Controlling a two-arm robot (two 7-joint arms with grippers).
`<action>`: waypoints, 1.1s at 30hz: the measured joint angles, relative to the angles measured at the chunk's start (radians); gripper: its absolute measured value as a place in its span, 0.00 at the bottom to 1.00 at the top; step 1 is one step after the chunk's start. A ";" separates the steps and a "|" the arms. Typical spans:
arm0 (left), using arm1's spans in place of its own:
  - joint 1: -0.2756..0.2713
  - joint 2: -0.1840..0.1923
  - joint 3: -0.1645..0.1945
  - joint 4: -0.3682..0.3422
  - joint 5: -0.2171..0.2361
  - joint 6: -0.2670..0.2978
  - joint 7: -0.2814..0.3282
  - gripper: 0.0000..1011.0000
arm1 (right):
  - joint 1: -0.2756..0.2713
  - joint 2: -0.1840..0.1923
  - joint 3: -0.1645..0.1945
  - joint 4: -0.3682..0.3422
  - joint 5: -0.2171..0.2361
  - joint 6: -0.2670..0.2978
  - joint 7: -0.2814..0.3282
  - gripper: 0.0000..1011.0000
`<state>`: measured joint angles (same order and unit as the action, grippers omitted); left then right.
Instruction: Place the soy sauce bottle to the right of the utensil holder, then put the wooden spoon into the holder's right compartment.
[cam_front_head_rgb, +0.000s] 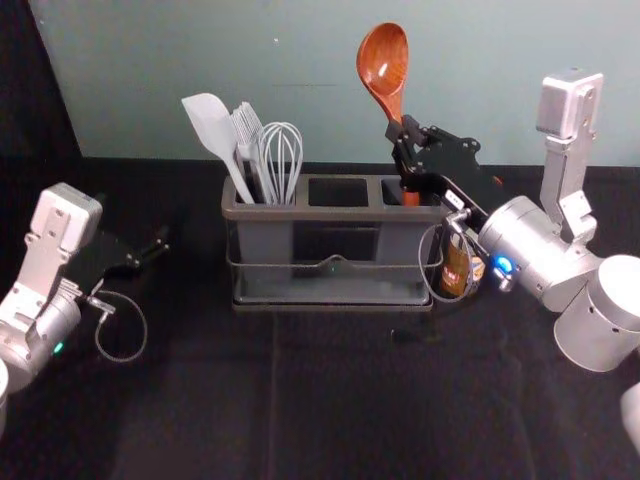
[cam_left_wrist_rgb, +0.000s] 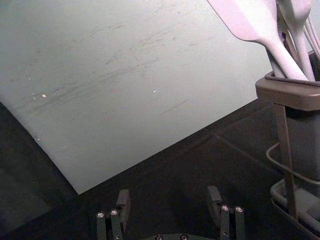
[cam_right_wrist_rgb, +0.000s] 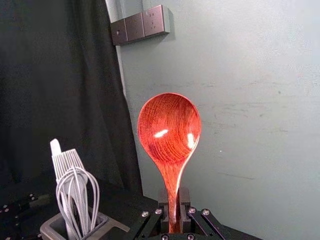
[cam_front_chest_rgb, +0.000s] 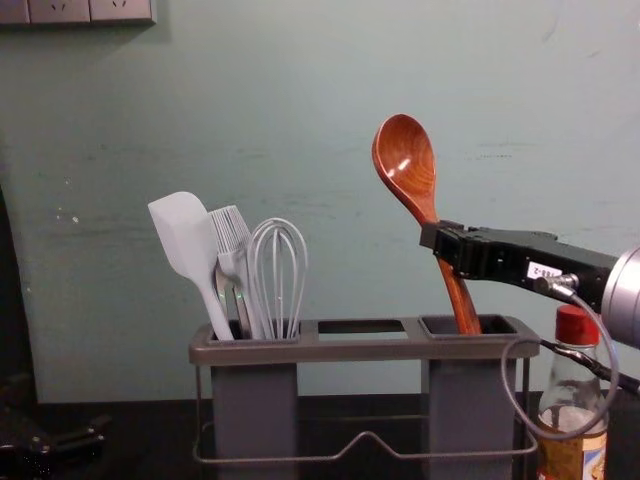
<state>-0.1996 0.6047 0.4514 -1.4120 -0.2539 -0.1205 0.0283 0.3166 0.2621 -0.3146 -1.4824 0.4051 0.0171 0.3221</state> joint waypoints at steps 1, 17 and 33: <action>0.000 0.000 0.000 0.000 0.000 0.000 0.000 0.99 | -0.001 0.000 0.000 -0.001 0.000 0.000 0.000 0.13; 0.000 0.000 0.000 0.000 0.000 0.000 0.000 0.99 | -0.020 0.009 0.013 -0.018 0.010 0.003 -0.003 0.58; 0.000 0.000 0.000 0.000 0.000 0.000 0.000 0.99 | -0.086 0.047 0.044 -0.106 0.034 0.048 -0.022 0.99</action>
<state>-0.1995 0.6047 0.4514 -1.4119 -0.2538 -0.1205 0.0283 0.2307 0.3089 -0.2702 -1.5888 0.4390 0.0647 0.2999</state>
